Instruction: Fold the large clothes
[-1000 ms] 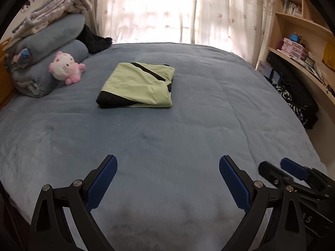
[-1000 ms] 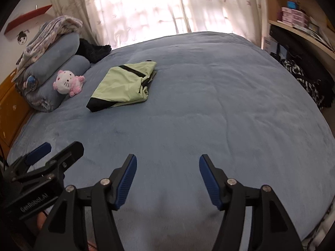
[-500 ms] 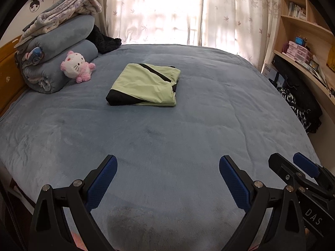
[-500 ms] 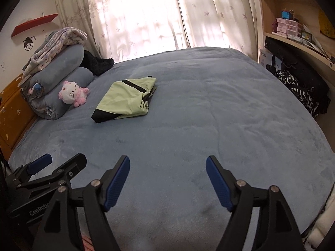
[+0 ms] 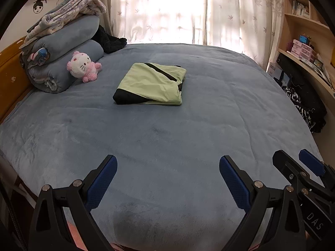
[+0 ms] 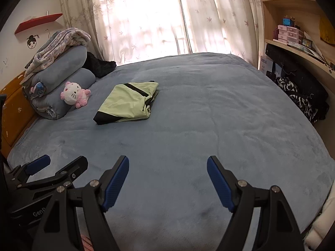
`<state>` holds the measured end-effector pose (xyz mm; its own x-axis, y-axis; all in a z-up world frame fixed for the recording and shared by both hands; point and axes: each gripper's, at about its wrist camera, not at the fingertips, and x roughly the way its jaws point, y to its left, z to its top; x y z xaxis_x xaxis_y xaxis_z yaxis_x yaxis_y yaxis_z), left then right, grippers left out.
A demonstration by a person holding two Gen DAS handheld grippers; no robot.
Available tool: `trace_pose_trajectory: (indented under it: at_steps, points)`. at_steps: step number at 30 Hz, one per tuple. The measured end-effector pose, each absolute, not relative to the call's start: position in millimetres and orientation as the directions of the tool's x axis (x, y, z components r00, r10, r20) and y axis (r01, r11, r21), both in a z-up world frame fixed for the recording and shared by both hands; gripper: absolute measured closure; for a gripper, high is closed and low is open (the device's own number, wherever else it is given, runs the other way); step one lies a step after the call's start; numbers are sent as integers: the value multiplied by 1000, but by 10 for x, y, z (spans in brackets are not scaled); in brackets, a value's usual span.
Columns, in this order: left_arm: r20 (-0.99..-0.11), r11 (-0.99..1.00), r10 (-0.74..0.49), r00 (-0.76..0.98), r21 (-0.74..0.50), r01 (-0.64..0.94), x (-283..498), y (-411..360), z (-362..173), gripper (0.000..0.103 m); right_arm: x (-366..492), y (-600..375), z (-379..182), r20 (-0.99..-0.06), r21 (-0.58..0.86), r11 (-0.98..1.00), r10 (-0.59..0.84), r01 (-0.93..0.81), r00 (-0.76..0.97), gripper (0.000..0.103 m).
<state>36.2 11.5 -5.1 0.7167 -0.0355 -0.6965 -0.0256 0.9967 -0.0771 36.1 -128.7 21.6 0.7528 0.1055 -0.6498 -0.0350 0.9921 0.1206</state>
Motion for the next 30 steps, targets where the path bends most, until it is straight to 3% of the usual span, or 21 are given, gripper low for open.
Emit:
trace_pose_trajectory:
  at_steps: [30]
  points:
    - [-727,999,-23,686,-40,-9,427,128,-188,6,372,-1339,25,-680,142,990,99,-2,727,26]
